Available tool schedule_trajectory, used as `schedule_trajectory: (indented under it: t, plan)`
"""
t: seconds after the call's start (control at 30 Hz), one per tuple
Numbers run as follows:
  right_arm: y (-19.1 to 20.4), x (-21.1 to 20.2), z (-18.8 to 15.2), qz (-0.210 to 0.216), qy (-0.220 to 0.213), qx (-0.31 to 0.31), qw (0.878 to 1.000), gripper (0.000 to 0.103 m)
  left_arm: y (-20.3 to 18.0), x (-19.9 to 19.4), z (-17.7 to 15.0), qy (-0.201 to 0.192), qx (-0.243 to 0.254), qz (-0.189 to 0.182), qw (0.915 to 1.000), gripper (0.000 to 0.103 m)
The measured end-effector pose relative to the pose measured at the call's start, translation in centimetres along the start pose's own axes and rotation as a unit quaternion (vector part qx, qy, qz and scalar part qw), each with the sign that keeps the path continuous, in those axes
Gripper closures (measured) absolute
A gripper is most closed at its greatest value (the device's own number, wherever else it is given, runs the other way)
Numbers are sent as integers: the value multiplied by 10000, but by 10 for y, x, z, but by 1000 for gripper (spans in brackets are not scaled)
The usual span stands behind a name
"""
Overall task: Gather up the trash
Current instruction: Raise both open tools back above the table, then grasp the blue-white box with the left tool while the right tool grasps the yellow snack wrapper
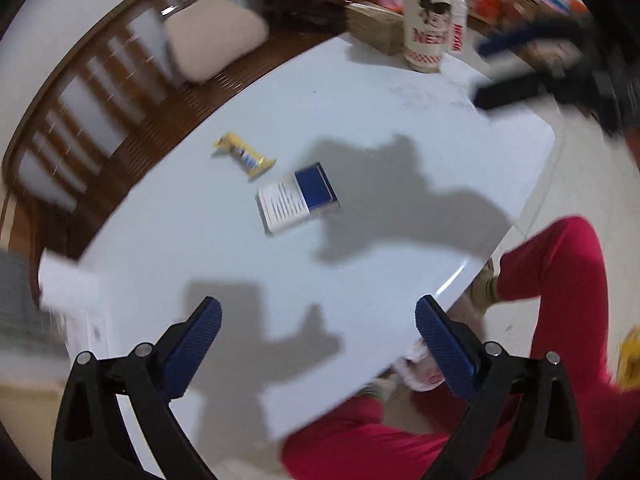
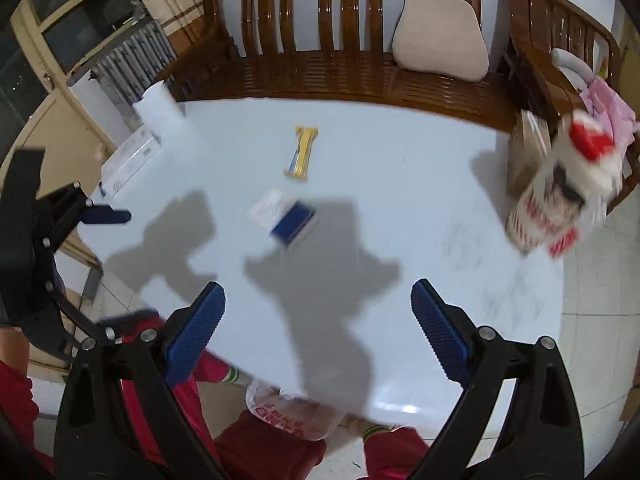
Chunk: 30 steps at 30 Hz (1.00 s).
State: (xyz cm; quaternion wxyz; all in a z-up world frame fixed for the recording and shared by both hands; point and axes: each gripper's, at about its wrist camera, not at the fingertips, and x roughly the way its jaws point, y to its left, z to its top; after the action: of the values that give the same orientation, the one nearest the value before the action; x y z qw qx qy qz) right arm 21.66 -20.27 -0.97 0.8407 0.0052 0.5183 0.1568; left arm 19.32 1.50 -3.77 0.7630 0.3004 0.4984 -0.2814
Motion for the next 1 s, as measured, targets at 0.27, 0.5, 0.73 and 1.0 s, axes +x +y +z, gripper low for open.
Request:
schedule_trajectory:
  t: [0.27,0.5,0.73,1.0]
  plan:
    - [-23,11,82,94,134,250,9996,11,14,25,32,121,1382,-325,9898,8]
    - [-21,56,127,253,606,280,9975,11,4,54,45,374,2304,-841,9687,8]
    - [-19,128,155,170,1333,405,9901,11,7,96,64,610,2626,-1145,9561,8]
    - [-12,212,171,-111,2085,355,9773,11,8,133,74,843,2905,-1157,9461,8]
